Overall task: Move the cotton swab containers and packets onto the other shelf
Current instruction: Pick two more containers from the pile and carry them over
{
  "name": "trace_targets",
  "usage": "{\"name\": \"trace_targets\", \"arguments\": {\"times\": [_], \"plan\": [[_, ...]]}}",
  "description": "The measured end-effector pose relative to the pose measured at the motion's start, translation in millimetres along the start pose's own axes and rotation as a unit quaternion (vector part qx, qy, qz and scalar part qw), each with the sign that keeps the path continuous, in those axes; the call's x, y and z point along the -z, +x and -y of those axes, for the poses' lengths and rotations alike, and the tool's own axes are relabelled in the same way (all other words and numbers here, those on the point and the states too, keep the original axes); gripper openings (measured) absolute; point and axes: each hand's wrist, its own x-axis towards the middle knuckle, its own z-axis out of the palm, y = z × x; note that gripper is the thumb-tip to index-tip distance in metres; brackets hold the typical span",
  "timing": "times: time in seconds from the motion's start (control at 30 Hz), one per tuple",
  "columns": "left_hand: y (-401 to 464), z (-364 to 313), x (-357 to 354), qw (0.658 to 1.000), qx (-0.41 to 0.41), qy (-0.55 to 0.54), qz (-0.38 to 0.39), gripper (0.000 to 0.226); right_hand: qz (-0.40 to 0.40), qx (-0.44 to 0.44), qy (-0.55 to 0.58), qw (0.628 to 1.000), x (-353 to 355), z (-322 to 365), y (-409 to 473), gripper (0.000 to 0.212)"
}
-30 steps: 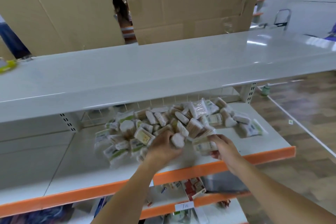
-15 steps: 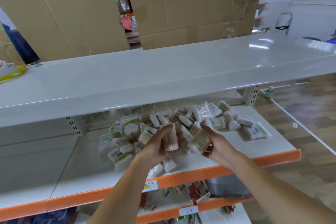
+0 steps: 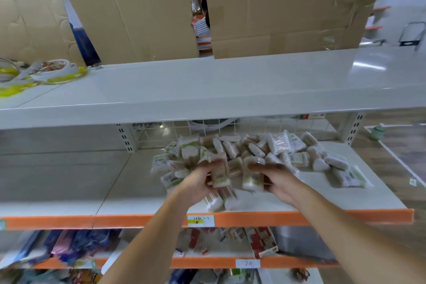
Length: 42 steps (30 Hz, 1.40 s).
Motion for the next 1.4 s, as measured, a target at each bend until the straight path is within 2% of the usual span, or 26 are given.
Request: {"name": "trace_targets", "arguments": {"times": [0.17, 0.3, 0.47, 0.6, 0.63, 0.87, 1.07, 1.17, 1.3, 1.4], "plan": [[-20.2, -4.0, 17.0, 0.996, -0.041, 0.053, -0.065, 0.042, 0.051, 0.009, -0.038, 0.998, -23.8, 6.0, 5.2, 0.047], [-45.5, -2.4, 32.5, 0.989, -0.081, 0.073, -0.099, 0.046, 0.084, 0.000, -0.104, 0.991, -47.3, 6.6, 14.1, 0.054], [-87.6, 4.8, 54.5, 0.972, -0.113, 0.068, -0.194, 0.038, 0.139, 0.007, -0.159, 0.977, -90.9, 1.0, 15.4, 0.014], [-127.9, 7.0, 81.5, 0.958, -0.139, 0.069, -0.241, 0.041, 0.195, 0.035, -0.193, 0.961, -134.8, -5.5, 11.8, 0.041], [-138.7, 7.7, 89.4, 0.955, -0.147, 0.071, -0.248, 0.041, 0.201, 0.047, -0.197, 0.958, -146.5, -8.4, 11.6, 0.042], [-211.9, 14.8, 154.7, 0.915, -0.188, 0.051, -0.352, 0.056, 0.267, 0.077, -0.237, 0.931, -242.9, -37.6, 6.3, 0.035], [-267.6, 14.9, 212.4, 0.888, -0.197, 0.067, -0.410, 0.039, 0.325, 0.085, -0.239, 0.911, -331.8, -70.3, -13.8, 0.029], [-295.9, 13.3, 243.3, 0.880, -0.202, 0.062, -0.424, 0.037, 0.343, 0.075, -0.231, 0.907, -377.8, -87.5, -24.8, 0.034], [-325.5, 12.7, 283.5, 0.865, -0.202, 0.059, -0.456, 0.045, 0.355, 0.073, -0.218, 0.906, -427.9, -109.0, -35.0, 0.023], [-346.9, 14.1, 312.7, 0.852, -0.204, 0.050, -0.479, 0.040, 0.377, 0.074, -0.217, 0.898, -461.1, -127.4, -42.8, 0.026]]}}
